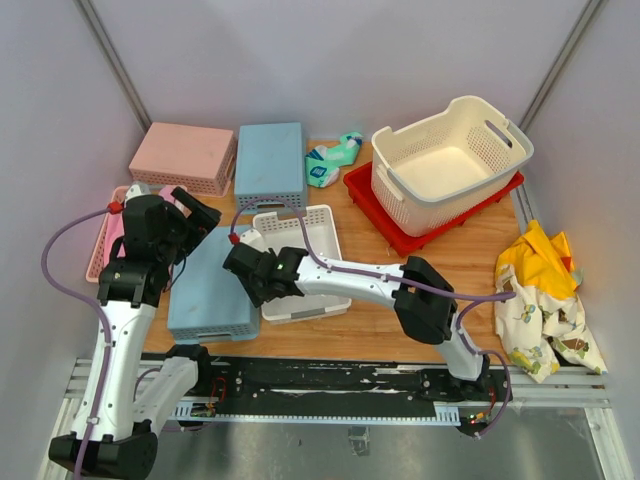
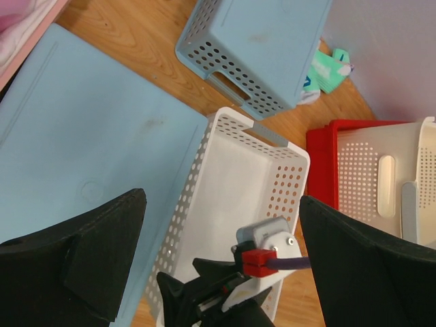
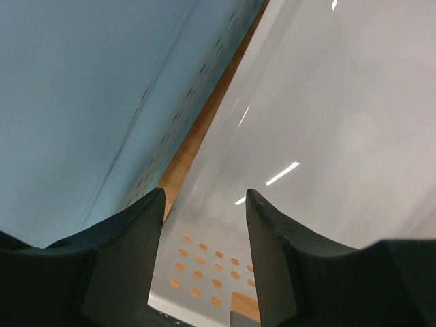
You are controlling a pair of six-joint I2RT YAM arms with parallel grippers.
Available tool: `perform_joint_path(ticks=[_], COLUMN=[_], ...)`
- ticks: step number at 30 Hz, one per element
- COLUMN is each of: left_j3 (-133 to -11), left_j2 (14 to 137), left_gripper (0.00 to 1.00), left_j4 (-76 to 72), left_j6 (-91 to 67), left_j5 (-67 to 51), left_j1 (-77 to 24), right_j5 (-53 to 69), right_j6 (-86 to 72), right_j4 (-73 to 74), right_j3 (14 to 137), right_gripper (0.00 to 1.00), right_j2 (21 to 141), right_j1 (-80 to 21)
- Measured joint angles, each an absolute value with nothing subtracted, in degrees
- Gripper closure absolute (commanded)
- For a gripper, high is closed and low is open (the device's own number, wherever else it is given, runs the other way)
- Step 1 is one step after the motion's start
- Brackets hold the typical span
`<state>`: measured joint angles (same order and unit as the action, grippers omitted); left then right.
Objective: Turn the large container upside down
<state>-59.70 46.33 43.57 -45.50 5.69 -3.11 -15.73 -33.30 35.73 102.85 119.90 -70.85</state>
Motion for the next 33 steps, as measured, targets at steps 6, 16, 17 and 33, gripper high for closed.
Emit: perform_joint_path(ticks=[6, 16, 17, 33], left_j3=[-59.7, -59.0, -59.0, -61.4], left_j2=[46.2, 46.1, 46.1, 48.2], left_gripper=[0.01, 0.01, 0.01, 0.01], left_j4=[43.9, 43.8, 43.8, 42.2], left_j6=[-45.5, -45.3, -45.2, -42.5], left_j5=[5.6, 4.3, 3.9, -1.3], left_j1=[-3.1, -3.1, -3.1, -3.1], right_j5=[-15.7, -18.1, -18.2, 2.3], right_j6=[-34.5, -37.8, -38.0, -52.1], right_j4=[35.9, 36.9, 37.1, 13.6], right_j3=[102.9, 95.6, 94.3, 66.6], right_gripper=[0.65, 1.00, 1.00, 1.00], right_j2=[122.6, 116.0, 114.1, 77.5], right_j1=[-70.8, -70.0, -69.8, -55.9])
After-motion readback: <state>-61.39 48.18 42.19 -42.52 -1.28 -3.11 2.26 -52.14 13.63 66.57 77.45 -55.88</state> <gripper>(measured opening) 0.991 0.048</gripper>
